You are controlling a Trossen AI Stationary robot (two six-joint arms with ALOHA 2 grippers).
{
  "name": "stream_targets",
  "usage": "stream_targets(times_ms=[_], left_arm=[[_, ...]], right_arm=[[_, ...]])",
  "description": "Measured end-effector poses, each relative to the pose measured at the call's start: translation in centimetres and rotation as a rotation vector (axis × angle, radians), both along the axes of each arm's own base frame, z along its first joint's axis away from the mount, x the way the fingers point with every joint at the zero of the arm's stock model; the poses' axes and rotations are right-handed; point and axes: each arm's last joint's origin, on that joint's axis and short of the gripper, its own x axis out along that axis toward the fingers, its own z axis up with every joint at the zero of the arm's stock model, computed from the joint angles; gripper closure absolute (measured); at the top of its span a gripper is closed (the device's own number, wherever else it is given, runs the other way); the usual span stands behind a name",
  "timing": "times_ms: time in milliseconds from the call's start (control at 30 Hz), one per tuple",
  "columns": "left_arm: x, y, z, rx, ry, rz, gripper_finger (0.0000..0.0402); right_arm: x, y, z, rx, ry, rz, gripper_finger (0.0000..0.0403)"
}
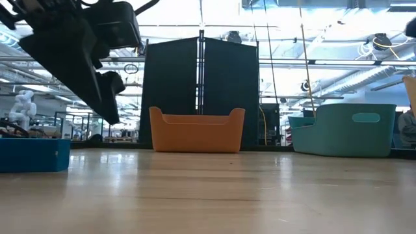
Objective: Sort blocks by size
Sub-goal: Put the green triangular block into the yellow bin, then put the blue triangular block into the yellow bin
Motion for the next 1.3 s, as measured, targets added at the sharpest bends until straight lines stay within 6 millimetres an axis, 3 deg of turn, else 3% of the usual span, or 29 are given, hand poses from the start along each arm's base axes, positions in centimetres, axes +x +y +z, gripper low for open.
stream_targets(times_ms=[367, 767, 1300], left_arm=[[-0.2, -0.5, 0.0, -0.027, 0.013, 0.017, 0.0151], [-1.7, -0.2, -0.9, -0.060, 0.228, 0.029, 0.0151], [-2.8, -2.2, -1.0, 0.015, 0.197, 0.107, 0.0151]], right_arm=[[-1.6, 0.4, -4.2, 0.058, 0.072, -0.151, 0.0289], [-1.8, 0.4, -4.3, 0.063, 0.075, -0.185, 0.0204], [-1.7, 0.3, -4.3, 0.038, 0.041, -0.170, 0.0233]])
